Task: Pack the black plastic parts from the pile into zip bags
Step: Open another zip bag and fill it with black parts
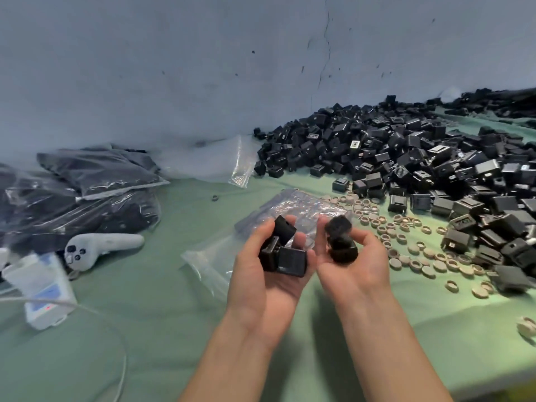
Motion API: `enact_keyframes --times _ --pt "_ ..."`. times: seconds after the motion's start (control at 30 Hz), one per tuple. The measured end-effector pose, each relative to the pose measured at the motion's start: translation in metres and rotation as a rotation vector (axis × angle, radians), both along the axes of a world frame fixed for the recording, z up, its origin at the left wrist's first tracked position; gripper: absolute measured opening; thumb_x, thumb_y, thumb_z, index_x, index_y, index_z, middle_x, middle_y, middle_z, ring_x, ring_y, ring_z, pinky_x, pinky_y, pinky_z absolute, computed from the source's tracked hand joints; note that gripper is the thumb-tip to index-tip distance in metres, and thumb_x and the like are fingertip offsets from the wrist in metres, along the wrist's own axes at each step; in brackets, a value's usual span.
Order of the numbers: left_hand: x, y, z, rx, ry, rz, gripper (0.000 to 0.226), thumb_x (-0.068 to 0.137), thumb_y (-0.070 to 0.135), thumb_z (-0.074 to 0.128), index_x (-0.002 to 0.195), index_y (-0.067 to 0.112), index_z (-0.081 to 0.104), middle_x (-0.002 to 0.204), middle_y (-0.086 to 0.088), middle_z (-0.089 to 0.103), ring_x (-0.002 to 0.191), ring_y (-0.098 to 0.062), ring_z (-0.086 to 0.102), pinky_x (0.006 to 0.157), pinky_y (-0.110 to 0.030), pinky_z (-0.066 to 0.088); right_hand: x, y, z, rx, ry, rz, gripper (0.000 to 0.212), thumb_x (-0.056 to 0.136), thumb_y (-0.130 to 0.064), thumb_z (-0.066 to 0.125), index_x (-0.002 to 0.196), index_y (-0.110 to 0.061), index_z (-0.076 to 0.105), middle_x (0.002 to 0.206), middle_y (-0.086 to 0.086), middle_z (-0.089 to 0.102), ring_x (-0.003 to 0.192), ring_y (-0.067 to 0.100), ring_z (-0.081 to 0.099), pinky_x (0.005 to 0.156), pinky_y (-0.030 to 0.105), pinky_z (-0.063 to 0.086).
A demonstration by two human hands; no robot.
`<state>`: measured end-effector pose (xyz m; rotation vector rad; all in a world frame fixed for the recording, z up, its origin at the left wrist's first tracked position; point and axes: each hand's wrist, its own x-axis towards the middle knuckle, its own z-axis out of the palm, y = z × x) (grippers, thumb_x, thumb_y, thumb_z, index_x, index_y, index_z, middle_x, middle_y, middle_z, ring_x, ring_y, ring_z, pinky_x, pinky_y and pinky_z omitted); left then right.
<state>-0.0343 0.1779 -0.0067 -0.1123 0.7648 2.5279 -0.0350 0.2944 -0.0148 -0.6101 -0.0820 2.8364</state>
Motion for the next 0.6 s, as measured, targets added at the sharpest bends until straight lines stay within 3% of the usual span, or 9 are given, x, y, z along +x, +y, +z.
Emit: enact_keyframes --times 0.1,0.23,0.33,0.5,0.6 --pt "0.003 -0.035 -0.004 0.025 -0.036 0.105 0.023 0.087 0.019 0.064 0.108 0.01 0.066 0.107 -0.006 0.071 0.068 -0.014 0.065 0.061 -0.03 0.056 0.004 0.012 -0.005 0.001 -0.029 -0.085 0.02 0.097 -0.009 0.048 0.114 -0.002 0.056 0.109 0.018 0.059 0.087 0.022 0.063 0.055 0.022 0.058" --pt "-0.002 -0.1 -0.004 -0.037 -0.025 0.283 0.017 0.089 0.02 0.062 0.099 0.008 0.068 0.096 -0.006 0.07 0.068 -0.011 0.065 0.059 -0.031 0.056 0.01 0.032 -0.009 0.108 -0.049 -0.123 0.02 0.099 -0.014 0.052 0.116 -0.004 0.055 0.103 0.014 0.062 0.08 0.016 0.062 0.054 0.017 0.054" --pt "-0.006 -0.135 -0.01 -0.114 -0.128 0.38 0.013 0.091 0.018 0.058 0.091 0.009 0.067 0.085 -0.005 0.069 0.062 -0.012 0.065 0.057 -0.03 0.056 0.01 0.04 -0.01 0.18 -0.065 -0.147 0.029 0.097 -0.014 0.057 0.124 -0.006 0.053 0.107 0.013 0.063 0.08 0.015 0.065 0.057 0.017 0.054" --pt "-0.01 -0.152 -0.022 -0.192 -0.265 0.346 0.008 0.088 0.013 0.058 0.095 0.01 0.061 0.078 -0.011 0.069 0.067 -0.017 0.064 0.057 -0.033 0.057 0.007 0.041 -0.012 0.204 -0.076 -0.147 0.025 0.096 -0.013 0.056 0.12 -0.006 0.053 0.1 0.012 0.063 0.078 0.014 0.064 0.059 0.015 0.052" --pt "-0.013 -0.15 -0.021 -0.201 -0.27 0.328 0.006 0.088 0.014 0.06 0.092 0.01 0.058 0.085 -0.014 0.065 0.071 -0.022 0.064 0.06 -0.035 0.057 0.005 0.036 -0.015 0.228 -0.078 -0.154 0.039 0.096 -0.012 0.056 0.133 -0.002 0.05 0.114 0.013 0.063 0.081 0.013 0.065 0.06 0.016 0.053"
